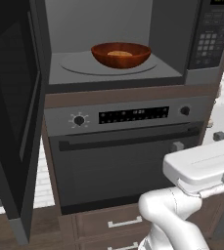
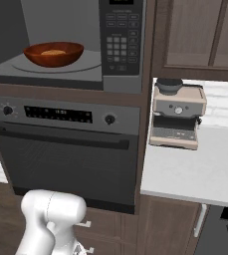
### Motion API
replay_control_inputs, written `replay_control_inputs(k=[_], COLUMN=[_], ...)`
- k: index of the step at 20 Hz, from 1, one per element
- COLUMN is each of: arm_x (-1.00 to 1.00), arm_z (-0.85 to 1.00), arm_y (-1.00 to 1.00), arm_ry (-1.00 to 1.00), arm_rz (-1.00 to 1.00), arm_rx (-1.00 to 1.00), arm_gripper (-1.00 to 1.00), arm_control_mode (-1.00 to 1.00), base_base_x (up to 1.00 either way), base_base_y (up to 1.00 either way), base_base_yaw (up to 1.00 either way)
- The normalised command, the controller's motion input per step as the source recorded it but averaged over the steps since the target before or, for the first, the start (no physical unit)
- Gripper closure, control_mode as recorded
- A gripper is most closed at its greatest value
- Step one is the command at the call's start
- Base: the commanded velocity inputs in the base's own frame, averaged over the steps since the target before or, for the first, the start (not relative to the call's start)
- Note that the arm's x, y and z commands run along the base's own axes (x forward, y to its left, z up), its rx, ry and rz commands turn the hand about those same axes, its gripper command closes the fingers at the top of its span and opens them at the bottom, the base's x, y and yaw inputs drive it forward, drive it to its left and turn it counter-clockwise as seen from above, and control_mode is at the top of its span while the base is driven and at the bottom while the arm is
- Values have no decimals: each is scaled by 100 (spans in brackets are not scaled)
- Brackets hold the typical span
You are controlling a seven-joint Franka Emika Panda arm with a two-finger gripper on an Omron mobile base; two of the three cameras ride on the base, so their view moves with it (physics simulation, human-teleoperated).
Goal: Open the microwave, place the bowl with waffle inside the microwave, then close the microwave door and turn it on.
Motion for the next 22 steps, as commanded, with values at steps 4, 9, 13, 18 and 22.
replay_control_inputs(k=[4, 9, 13, 18, 22], arm_x=[-4, -1, -1, -15, -36], arm_z=[0, 0, 0, 0, 0], arm_y=[9, 8, 13, 12, 0], arm_ry=[0, 3, 1, 0, -9], arm_rz=[-10, -9, -1, 0, 5], arm_rx=[0, 0, 0, 0, 4], arm_gripper=[-100, -100, -100, -100, -100], arm_control_mode=[-100, -100, -100, -100, -100], base_base_x=[0, 0, 0, 0, 0], base_base_y=[0, 0, 0, 0, 0], base_base_yaw=[0, 0, 0, 0, 0])
